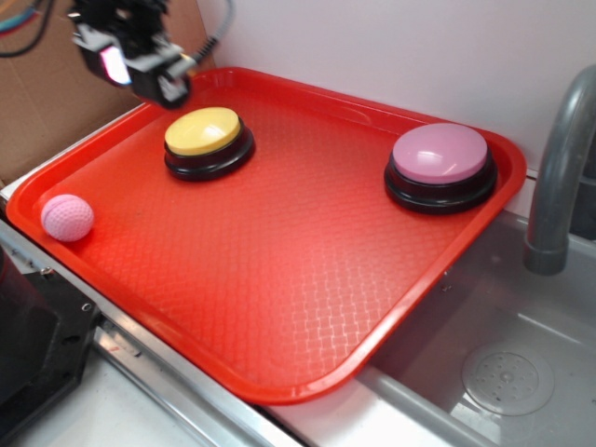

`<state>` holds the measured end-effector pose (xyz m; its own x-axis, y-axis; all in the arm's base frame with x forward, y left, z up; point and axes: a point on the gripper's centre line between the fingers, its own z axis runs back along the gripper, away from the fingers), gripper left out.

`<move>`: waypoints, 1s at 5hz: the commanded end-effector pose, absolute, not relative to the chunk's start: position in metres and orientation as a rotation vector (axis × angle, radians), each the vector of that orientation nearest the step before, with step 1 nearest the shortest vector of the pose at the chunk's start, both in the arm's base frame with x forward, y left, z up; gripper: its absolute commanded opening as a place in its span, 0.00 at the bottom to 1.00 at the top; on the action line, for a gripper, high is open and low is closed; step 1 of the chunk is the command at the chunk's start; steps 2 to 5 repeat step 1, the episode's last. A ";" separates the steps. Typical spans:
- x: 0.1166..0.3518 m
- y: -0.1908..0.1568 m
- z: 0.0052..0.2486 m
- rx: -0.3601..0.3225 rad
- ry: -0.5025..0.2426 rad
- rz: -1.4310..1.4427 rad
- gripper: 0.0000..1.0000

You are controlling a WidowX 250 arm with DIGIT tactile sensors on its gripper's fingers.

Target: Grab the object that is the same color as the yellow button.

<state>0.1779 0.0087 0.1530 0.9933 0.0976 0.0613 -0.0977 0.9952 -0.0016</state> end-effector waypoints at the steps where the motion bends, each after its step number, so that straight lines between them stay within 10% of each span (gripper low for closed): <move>1: 0.175 0.040 0.174 0.012 -0.081 0.127 0.00; 5: 0.175 0.040 0.174 0.012 -0.081 0.127 0.00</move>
